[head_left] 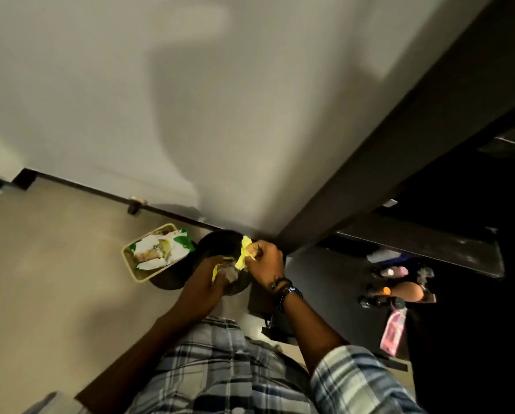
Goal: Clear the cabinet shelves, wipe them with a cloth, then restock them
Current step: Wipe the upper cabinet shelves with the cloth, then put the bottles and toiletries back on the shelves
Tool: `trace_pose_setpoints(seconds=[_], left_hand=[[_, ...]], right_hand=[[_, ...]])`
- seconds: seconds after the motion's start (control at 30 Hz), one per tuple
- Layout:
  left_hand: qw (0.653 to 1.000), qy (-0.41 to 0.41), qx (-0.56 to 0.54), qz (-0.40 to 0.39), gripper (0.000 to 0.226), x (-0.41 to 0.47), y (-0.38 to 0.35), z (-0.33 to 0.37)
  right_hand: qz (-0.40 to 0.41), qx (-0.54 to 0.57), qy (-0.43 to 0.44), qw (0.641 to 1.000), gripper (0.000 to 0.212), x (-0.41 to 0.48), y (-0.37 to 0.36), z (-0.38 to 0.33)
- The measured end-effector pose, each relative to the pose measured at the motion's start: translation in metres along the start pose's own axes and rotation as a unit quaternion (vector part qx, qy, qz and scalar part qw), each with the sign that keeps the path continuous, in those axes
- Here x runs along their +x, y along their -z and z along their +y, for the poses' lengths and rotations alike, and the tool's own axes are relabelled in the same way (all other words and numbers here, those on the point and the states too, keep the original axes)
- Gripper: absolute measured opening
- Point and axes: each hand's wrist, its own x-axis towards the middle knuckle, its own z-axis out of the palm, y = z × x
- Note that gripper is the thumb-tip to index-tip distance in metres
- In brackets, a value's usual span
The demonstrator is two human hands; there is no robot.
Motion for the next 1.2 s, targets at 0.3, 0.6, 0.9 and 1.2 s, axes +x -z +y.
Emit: trace_pose_setpoints(seconds=[0.3,0.6,0.9,1.2], left_hand=[[0.997,0.053,0.057,0.001,0.030,-0.011,0.042,-0.042],[0.989,0.011,0.050,-0.135,0.039,0.021,-0.001,-0.010],[0.949,-0.083,0.135,-0.273,0.050,0.030,-0.085,0.053],[0.917,-0.148,0.199,-0.311,0.071,0.028,-0.141,0.080]], right_hand=[[-0.043,-0.022,-0.054,0.997,0.030,0.032,-0.036,0.004],[-0.069,-0.009,-0.146,0.987,0.042,-0.024,-0.005,0.054],[0.149,0.015,-0.197,0.969,0.044,-0.071,0.091,0.131],[0.350,0.126,-0.236,0.898,0.013,-0.116,0.166,0.180]])
